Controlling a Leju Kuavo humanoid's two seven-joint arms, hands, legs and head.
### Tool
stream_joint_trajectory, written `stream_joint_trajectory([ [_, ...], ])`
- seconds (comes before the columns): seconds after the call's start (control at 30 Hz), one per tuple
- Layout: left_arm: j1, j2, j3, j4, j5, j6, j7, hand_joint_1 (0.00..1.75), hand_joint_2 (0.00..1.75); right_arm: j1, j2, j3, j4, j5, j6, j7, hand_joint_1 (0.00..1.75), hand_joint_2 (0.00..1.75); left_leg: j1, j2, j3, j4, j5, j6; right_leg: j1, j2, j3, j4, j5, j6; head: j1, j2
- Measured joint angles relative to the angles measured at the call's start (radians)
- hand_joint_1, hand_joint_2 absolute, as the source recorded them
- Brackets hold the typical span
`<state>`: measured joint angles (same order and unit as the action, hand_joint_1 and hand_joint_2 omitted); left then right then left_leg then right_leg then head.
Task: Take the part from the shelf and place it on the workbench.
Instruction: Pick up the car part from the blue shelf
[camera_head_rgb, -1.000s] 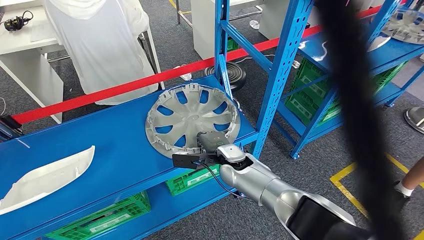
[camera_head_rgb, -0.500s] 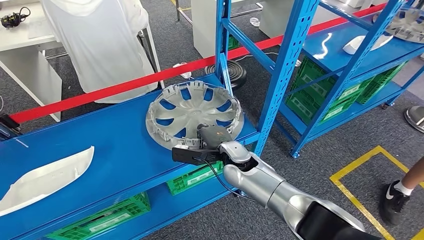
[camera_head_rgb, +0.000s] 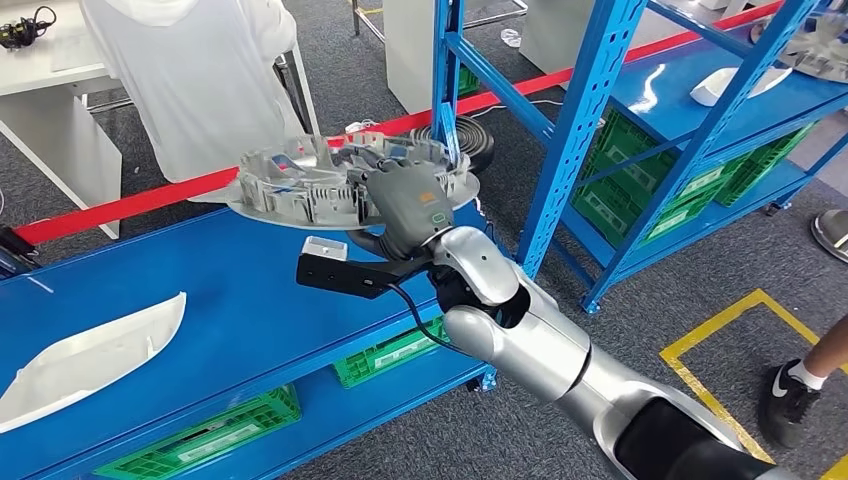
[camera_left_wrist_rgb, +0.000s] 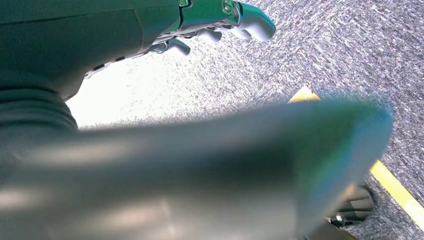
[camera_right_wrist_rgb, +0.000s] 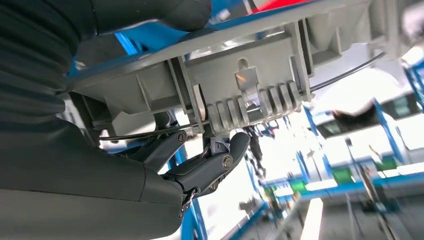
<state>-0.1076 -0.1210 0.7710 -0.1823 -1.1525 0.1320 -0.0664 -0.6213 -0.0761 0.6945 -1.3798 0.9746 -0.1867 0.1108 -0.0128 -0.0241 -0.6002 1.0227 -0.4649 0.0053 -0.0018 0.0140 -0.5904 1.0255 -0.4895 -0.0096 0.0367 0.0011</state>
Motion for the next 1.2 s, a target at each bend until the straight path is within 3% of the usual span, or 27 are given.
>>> stream_joint_trajectory([
  [0.13, -0.001, 0.001, 0.0, 0.0, -0.008, -0.004, 0.008, 0.0, 1.75, -0.009, -0.001, 0.006, -0.05, 0.023, -0.029, 0.005, 1.75, 1.75, 0.0, 0.0, 0.0, 0.0, 0.0, 0.0, 0.0, 0.0, 0.0, 0.0, 0.0, 0.0, 0.0, 0.0],
  [0.27, -0.001, 0.002, 0.0, 0.0, -0.012, -0.006, 0.012, 0.0, 0.0, -0.008, -0.008, 0.012, -0.094, 0.043, -0.049, 0.014, 1.75, 1.75, 0.0, 0.0, -0.001, 0.0, 0.0, 0.0, 0.0, 0.0, 0.0, -0.001, 0.0, 0.0, 0.0, 0.0],
  [0.33, -0.001, 0.002, 0.0, 0.0, -0.012, -0.006, 0.01, 0.0, 0.0, -0.008, -0.013, 0.016, -0.112, 0.047, -0.05, 0.015, 1.75, 1.75, 0.0, 0.0, -0.001, 0.0, -0.001, 0.0, 0.0, 0.0, 0.0, -0.002, 0.0, 0.0, 0.0, 0.0],
  [0.47, -0.002, 0.002, 0.0, 0.0, -0.012, -0.004, 0.009, 0.0, 1.75, -0.009, -0.016, 0.026, -0.132, 0.05, -0.05, 0.017, 1.75, 1.75, 0.0, 0.0, -0.001, 0.0, -0.001, 0.0, 0.0, 0.0, 0.0, -0.002, 0.0, 0.0, 0.0, 0.0],
  [1.2, -0.004, 0.001, 0.0, 0.0, -0.013, 0.004, -0.031, 0.0, 1.75, -0.008, -0.018, 0.057, -0.156, 0.083, -0.05, 0.041, 1.75, 1.75, 0.0, 0.001, 0.0, 0.0, -0.001, 0.0, 0.0, 0.0, 0.0, -0.002, 0.0, 0.0, 0.0, 0.0],
])
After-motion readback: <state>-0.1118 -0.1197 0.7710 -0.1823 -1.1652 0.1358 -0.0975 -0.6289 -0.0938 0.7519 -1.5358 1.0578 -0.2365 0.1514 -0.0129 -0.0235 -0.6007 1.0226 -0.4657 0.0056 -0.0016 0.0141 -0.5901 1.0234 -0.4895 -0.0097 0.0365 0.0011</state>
